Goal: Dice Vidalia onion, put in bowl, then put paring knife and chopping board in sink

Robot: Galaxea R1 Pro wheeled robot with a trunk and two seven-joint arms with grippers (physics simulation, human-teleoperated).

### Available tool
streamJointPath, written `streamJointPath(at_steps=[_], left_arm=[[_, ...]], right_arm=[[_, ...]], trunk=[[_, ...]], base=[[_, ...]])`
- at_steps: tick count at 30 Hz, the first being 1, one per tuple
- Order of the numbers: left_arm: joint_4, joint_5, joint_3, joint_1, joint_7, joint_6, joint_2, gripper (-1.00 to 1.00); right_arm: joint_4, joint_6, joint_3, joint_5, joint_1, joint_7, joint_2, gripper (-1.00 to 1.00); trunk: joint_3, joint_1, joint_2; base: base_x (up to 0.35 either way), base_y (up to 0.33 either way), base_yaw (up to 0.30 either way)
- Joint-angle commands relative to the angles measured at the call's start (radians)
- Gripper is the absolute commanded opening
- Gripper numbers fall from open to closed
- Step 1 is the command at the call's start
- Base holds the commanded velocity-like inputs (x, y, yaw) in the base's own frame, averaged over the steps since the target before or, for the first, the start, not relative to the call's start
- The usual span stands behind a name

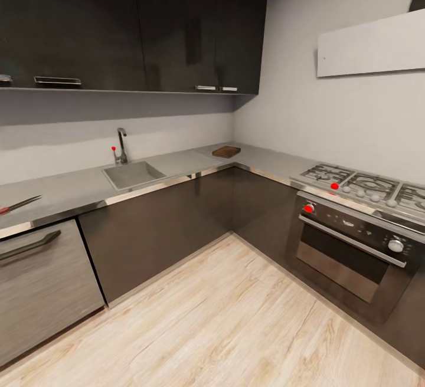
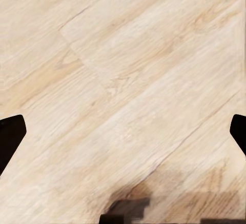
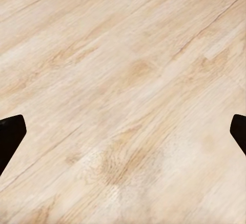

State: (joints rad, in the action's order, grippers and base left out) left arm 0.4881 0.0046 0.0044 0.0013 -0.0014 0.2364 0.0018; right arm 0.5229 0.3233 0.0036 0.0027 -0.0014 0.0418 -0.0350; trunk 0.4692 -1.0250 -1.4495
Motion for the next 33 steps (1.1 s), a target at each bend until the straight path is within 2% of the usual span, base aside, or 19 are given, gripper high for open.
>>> streamJointPath(at_steps=[1,9,11,18,33], left_arm=[[0.021,0.001,0.0,0.0,0.001,0.002,0.0,1.0],[0.184,0.004,-0.002,0.0,0.006,-0.003,0.0,1.0],[0.203,0.005,-0.003,0.001,0.005,-0.003,0.002,1.0],[0.172,0.005,-0.001,0.002,0.003,-0.002,0.007,1.0],[0.146,0.003,-0.001,0.001,0.004,-0.002,0.006,1.0]], right_arm=[[0.0,0.002,0.0,0.0,0.0,0.004,0.0,1.0],[0.0,0.002,0.0,0.0,0.0,0.004,0.001,1.0],[0.001,0.003,-0.001,0.0,0.0,0.004,0.001,1.0],[0.002,0.002,-0.002,0.0,0.0,0.004,0.001,1.0],[0.002,0.002,-0.002,0.0,0.0,0.004,0.001,1.0]], trunk=[[0.001,0.0,0.0],[0.001,0.0,0.0],[0.001,0.0,0.0],[0.001,0.0,0.0],[-0.046,0.057,0.105]], base=[[0.0,0.0,0.0],[0.0,0.0,0.0],[0.0,0.0,0.0],[0.0,0.0,0.0],[0.0,0.0,0.0]])
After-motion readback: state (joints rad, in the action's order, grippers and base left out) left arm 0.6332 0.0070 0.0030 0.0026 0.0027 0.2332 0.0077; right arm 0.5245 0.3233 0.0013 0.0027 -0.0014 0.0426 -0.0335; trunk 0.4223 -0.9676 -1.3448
